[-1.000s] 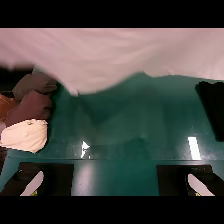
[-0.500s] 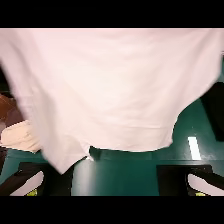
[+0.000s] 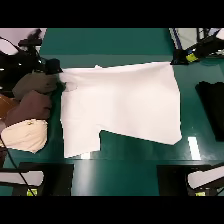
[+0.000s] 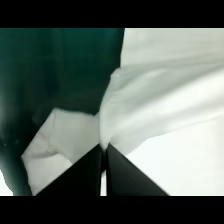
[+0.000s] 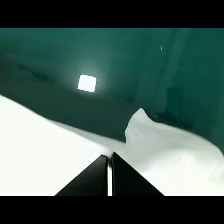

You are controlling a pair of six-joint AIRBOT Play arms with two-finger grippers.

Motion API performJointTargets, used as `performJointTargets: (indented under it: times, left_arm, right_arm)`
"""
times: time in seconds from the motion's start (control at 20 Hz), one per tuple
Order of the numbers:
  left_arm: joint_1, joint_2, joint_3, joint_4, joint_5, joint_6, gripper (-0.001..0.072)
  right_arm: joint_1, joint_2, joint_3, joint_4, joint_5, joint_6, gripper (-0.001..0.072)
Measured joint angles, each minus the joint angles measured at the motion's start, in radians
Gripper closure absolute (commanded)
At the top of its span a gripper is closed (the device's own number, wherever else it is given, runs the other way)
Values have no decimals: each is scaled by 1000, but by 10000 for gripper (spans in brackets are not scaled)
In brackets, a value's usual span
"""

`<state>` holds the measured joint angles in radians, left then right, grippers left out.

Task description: Fold the shirts.

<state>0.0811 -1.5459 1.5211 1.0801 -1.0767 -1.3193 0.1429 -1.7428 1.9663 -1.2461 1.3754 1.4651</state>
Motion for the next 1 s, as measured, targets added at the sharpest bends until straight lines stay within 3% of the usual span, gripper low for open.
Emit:
performJointTargets:
  times: [0.05, 0.1, 0.15, 0.2, 0.25, 0.5, 0.7, 1.0]
  left_arm:
    - [0, -22, -3, -3, 28, 4, 532]
    - [0, -36, -6, -4, 46, 8, 219]
    - [1, -46, -8, -2, 60, 8, 124]
    - [3, -51, -5, -2, 63, 8, 217]
    - [8, -53, 4, -5, 53, 8, 224]
    - [75, 41, -38, 3, -88, -11, 224]
    - [104, 228, -306, 57, -146, -31, 224]
    - [114, 403, -723, 80, -79, -52, 224]
  right_arm:
    - [-1, -34, 24, 8, -1, 0, 584]
    - [-5, -60, 45, 22, -8, 0, 351]
    - [-10, -77, 56, 44, -16, 0, 294]
    - [-19, -89, 61, 72, -18, 0, 295]
    - [-29, -92, 57, 105, -19, 0, 299]
    - [-98, 39, -123, 200, 14, -32, 301]
    - [-135, 227, -389, 223, 20, -63, 302]
    - [-125, 437, -658, 232, -36, -81, 302]
